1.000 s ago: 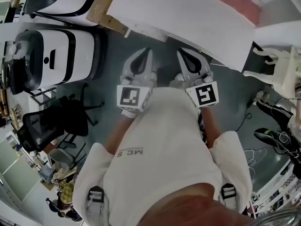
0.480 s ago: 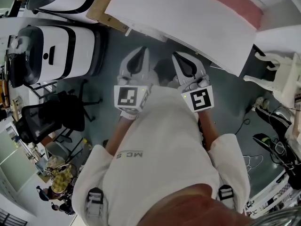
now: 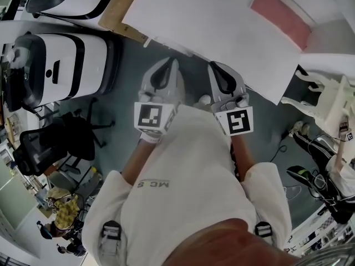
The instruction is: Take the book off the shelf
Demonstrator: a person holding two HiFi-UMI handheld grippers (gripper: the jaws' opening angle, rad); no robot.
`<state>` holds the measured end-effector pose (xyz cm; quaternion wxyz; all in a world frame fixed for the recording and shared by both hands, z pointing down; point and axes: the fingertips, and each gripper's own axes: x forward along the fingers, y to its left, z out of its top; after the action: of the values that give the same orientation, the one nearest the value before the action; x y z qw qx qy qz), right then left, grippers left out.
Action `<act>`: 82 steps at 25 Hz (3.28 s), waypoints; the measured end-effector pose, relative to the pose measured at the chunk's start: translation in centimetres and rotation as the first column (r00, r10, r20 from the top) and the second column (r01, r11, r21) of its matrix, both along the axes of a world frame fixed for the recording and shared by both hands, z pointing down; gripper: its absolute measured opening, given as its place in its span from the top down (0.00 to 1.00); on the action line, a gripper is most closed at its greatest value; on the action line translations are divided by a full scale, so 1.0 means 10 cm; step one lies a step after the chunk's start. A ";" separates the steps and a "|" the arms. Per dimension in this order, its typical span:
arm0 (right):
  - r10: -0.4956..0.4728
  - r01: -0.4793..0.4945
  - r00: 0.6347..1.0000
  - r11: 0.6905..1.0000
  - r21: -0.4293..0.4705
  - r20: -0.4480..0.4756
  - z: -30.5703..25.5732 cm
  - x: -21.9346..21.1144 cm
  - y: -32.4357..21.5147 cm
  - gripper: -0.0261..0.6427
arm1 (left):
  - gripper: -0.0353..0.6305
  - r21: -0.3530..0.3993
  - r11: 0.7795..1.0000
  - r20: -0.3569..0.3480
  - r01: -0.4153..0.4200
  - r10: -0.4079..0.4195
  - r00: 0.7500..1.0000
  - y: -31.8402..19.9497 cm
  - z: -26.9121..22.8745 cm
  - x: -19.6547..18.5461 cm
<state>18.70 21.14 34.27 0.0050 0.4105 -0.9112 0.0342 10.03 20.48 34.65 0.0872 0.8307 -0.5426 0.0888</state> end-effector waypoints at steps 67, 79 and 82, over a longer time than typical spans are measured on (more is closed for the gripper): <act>0.536 -0.540 0.841 0.840 -0.054 -0.076 0.28 -1.62 -4.77 0.75 | 0.95 -0.031 0.985 -0.131 -0.172 0.166 0.977 -3.36 0.27 -2.14; 0.424 -0.420 0.905 0.903 -0.087 0.025 0.20 -1.17 -3.91 0.75 | 0.95 0.018 0.989 -0.117 -0.145 0.146 0.982 -3.05 0.11 -1.76; 0.392 -0.389 0.920 0.918 -0.081 0.025 0.15 -1.01 -3.63 0.75 | 0.95 0.020 0.989 -0.113 -0.149 0.150 0.982 -2.96 0.05 -1.55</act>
<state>8.63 -15.16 35.74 -0.0050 0.5826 -0.8091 0.0767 -5.50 -9.10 35.16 0.1065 0.8732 -0.4735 0.0440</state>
